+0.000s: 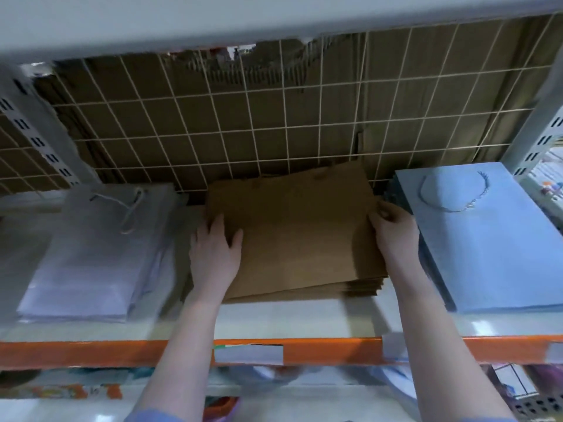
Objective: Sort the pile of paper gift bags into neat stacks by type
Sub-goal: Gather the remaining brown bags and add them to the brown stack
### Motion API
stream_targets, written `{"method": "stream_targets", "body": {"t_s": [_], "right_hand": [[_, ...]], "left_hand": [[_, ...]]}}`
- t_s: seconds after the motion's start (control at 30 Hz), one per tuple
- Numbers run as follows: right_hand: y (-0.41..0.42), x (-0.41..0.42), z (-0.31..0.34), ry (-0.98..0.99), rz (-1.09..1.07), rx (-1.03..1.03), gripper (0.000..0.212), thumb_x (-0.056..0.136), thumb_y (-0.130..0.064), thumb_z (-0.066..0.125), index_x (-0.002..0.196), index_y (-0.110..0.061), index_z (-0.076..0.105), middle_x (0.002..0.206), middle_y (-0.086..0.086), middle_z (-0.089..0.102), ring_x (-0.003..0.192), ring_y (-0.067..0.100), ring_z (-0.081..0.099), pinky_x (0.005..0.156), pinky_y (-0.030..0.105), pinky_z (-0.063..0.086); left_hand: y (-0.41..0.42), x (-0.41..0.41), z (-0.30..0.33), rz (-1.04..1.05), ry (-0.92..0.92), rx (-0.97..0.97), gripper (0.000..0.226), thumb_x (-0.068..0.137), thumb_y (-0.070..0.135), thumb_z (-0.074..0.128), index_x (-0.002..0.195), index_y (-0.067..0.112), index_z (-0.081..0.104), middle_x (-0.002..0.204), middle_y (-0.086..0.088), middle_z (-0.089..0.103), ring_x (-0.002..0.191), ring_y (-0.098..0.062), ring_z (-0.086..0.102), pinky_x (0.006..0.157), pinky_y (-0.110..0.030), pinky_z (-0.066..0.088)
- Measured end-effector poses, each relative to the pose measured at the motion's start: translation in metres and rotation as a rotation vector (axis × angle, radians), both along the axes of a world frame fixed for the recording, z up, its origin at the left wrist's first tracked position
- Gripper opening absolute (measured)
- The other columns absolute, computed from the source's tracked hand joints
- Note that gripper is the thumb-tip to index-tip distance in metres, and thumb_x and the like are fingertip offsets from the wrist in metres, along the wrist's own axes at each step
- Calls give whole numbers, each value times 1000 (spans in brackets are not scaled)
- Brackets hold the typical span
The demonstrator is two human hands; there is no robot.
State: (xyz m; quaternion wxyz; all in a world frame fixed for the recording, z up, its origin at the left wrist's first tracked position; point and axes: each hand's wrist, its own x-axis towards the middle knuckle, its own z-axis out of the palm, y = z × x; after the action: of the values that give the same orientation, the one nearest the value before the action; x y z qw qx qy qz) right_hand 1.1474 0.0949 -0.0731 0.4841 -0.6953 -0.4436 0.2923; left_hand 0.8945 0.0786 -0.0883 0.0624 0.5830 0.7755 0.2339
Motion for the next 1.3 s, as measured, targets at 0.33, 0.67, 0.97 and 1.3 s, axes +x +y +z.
{"method": "stream_targets", "body": {"t_s": [0.33, 0.67, 0.97, 1.3], "right_hand": [[-10, -7, -14, -305, 49, -122, 50, 88, -25, 59, 134, -8, 48, 124, 18, 51, 111, 34, 51, 84, 31, 38], [-26, -27, -10, -757, 21, -63, 38, 91, -25, 53, 119, 1, 53, 117, 22, 53, 107, 39, 49, 86, 41, 40], [-44, -93, -8, -856, 225, 20, 37, 87, -24, 58, 118, -4, 59, 118, 21, 58, 118, 41, 48, 93, 46, 41], [-88, -234, -3, -859, 411, 85, 35, 72, -22, 72, 100, -3, 67, 99, 23, 64, 106, 44, 58, 87, 48, 48]], "left_hand": [[11, -3, -6, 56, -37, -53, 55, 96, 41, 42, 145, 16, 33, 147, -16, 32, 132, -37, 33, 105, -45, 32], [5, -7, 1, 40, 45, 39, 49, 96, 35, 45, 139, 11, 41, 146, -17, 36, 131, -36, 35, 105, -45, 34], [-49, -36, 12, 118, 231, 30, 47, 90, 24, 56, 134, 8, 47, 139, -17, 46, 132, -37, 36, 105, -48, 35], [-120, -167, 5, 257, 204, 57, 57, 84, 22, 65, 134, 1, 47, 136, -22, 48, 130, -41, 36, 107, -48, 29]]}}
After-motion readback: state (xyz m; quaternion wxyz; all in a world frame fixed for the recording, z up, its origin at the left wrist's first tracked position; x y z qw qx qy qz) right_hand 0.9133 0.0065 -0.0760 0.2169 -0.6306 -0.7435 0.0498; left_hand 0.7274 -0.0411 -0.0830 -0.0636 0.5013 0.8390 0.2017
